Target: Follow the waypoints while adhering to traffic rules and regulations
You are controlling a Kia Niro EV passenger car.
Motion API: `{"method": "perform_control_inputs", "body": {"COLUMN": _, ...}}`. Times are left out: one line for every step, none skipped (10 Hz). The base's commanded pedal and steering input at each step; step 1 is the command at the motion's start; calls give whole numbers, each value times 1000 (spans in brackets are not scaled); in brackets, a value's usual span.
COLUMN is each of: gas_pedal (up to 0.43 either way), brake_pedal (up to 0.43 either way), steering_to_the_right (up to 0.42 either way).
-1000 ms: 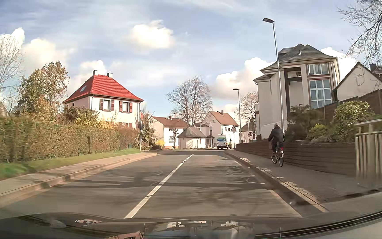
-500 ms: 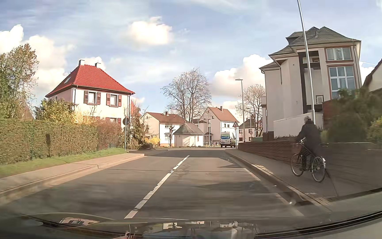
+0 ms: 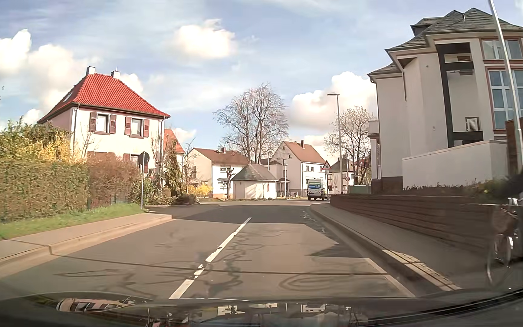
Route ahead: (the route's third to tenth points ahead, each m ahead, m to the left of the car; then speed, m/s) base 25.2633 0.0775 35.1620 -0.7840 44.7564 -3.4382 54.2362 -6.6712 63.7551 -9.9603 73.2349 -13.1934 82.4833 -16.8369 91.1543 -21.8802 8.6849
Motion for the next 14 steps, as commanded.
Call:
{"method": "perform_control_inputs", "body": {"gas_pedal": 79, "brake_pedal": 0, "steering_to_the_right": 3}}
{"method": "perform_control_inputs", "body": {"gas_pedal": 67, "brake_pedal": 0, "steering_to_the_right": 3}}
{"method": "perform_control_inputs", "body": {"gas_pedal": 47, "brake_pedal": 0, "steering_to_the_right": 3}}
{"method": "perform_control_inputs", "body": {"gas_pedal": 47, "brake_pedal": 0, "steering_to_the_right": 2}}
{"method": "perform_control_inputs", "body": {"gas_pedal": 39, "brake_pedal": 0, "steering_to_the_right": 2}}
{"method": "perform_control_inputs", "body": {"gas_pedal": 28, "brake_pedal": 0, "steering_to_the_right": 2}}
{"method": "perform_control_inputs", "body": {"gas_pedal": 28, "brake_pedal": 0, "steering_to_the_right": 2}}
{"method": "perform_control_inputs", "body": {"gas_pedal": 20, "brake_pedal": 0, "steering_to_the_right": 2}}
{"method": "perform_control_inputs", "body": {"gas_pedal": 20, "brake_pedal": 0, "steering_to_the_right": 2}}
{"method": "perform_control_inputs", "body": {"gas_pedal": 8, "brake_pedal": 0, "steering_to_the_right": 2}}
{"method": "perform_control_inputs", "body": {"gas_pedal": 0, "brake_pedal": 0, "steering_to_the_right": 2}}
{"method": "perform_control_inputs", "body": {"gas_pedal": 0, "brake_pedal": 0, "steering_to_the_right": 1}}
{"method": "perform_control_inputs", "body": {"gas_pedal": 0, "brake_pedal": 0, "steering_to_the_right": 1}}
{"method": "perform_control_inputs", "body": {"gas_pedal": 0, "brake_pedal": 0, "steering_to_the_right": 1}}
